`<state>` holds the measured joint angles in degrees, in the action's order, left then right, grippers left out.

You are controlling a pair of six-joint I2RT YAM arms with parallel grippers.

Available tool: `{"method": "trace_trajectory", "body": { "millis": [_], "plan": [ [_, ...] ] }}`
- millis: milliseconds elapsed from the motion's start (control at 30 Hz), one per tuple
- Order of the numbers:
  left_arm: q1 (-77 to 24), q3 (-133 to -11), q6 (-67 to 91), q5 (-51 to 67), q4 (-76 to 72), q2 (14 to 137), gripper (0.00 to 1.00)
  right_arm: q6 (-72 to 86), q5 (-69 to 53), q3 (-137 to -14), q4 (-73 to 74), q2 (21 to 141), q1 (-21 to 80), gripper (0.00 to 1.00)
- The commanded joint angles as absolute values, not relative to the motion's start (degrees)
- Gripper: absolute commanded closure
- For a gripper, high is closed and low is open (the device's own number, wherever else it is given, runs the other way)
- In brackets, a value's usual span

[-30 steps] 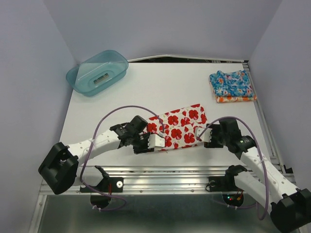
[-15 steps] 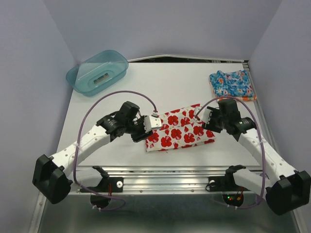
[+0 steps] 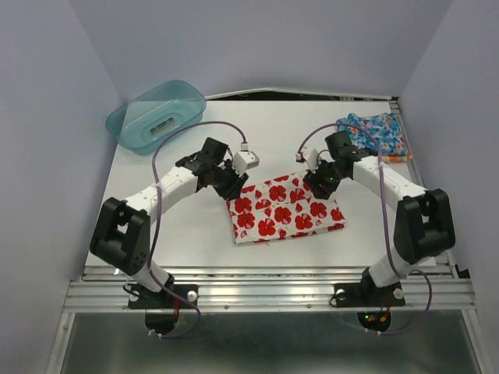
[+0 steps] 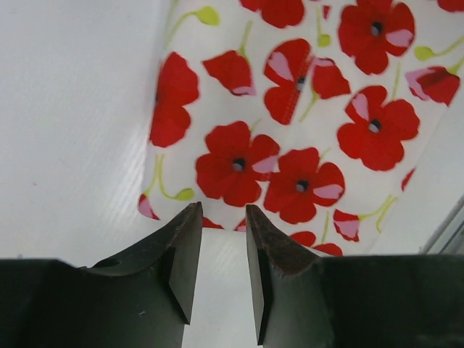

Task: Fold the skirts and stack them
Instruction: Fold the skirt

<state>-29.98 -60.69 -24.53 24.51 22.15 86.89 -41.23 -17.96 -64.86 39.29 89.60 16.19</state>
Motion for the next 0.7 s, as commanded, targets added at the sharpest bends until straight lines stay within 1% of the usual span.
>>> {"method": "trace_trajectory", "body": {
  "millis": [0,67,167,300,333,400,500,667],
  "plan": [
    [-28.04,-68.01,-22.76,22.77,18.28,92.08,0.59,-32.62,-21.09,-70.57,41.22,95.42,16.08,0.42],
    [-27.51,-69.69,-23.81,21.98,18.19,94.47,0.61,-31.30,-19.96,-71.97,40.78,98.07,16.08,0.43],
    [-27.07,-71.02,-26.44,22.32,18.98,98.95,0.69,-29.36,-16.37,-74.34,38.15,103.35,16.08,0.45],
    [-25.67,-67.25,-27.95,24.17,19.16,100.99,0.77,-28.92,-11.96,-77.95,36.48,109.85,17.22,0.46],
    [-24.71,-64.71,-28.12,24.52,18.55,99.86,0.81,-29.44,-10.47,-80.05,36.30,112.30,17.92,0.46],
    [-23.65,-62.33,-29.00,25.13,18.63,96.87,0.83,-30.14,-9.32,-82.08,35.34,114.68,18.98,0.46],
    [-22.76,-57.67,-33.73,28.03,23.27,91.79,0.87,-32.68,-6.86,-86.39,33.15,119.08,22.31,0.46],
    [-22.85,-53.27,-44.11,33.48,30.84,83.42,0.89,-37.70,-4.57,-94.12,29.27,126.37,28.55,0.44]
  ]
}}
